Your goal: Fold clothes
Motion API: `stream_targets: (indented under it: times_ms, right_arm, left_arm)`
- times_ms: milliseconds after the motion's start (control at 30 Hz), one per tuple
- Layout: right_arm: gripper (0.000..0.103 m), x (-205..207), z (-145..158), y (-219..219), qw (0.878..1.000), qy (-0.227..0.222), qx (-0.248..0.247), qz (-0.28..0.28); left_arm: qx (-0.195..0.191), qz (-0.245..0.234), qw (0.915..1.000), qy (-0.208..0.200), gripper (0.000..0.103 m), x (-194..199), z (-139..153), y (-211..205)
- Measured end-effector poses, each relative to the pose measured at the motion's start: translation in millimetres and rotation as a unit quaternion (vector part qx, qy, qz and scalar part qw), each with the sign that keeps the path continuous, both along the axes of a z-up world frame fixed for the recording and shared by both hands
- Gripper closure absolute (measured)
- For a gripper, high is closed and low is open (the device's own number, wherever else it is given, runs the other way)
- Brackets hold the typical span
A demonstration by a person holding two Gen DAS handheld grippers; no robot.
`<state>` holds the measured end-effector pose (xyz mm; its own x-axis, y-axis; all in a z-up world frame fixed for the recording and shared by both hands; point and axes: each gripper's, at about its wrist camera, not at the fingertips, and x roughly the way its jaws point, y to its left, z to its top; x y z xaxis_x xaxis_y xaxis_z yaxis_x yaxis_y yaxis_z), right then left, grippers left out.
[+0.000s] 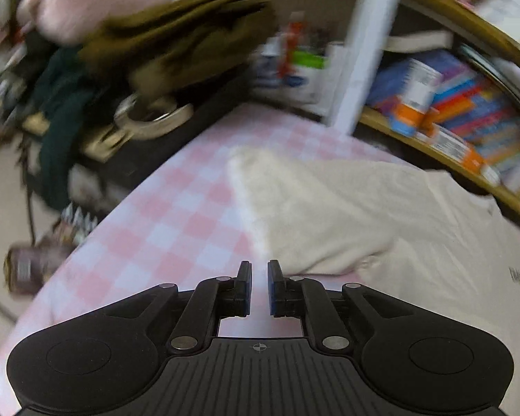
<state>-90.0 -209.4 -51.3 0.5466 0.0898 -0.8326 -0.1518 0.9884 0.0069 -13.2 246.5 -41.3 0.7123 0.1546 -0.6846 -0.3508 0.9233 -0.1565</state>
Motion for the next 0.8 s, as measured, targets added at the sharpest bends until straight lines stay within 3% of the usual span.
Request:
stream_targets:
  times_ms: [200,267,333,600,800]
  right_arm:
    - [0.078,6,2,-3,1.0,0.005,0.012,-0.006]
    - [0.076,12,5,-8,1.0,-0.004,0.017,-0.019]
    - [0.075,18,6,-12,0.999,-0.012,0.015,-0.03]
    - [0.074,38,-1,-39,0.997,-0.006,0.01,-0.07]
    - [0.074,45,-3,-44,0.998,-0.001,0.017,-0.064]
  left_arm:
    - [0.042,-0.111,0.9928,0.009,0.092,81,7,-34]
    - [0.044,-0.133,0.9899,0.023,0.087,116,2,-43]
    - [0.051,-0.149,0.987,0.03,0.076,149,-3,-52]
    - [0.136,-0.164,0.9745,0.07,0.055,245,-22,-56]
    - [0.139,-0.214,0.9646,0.066,0.053,281,-28,-54]
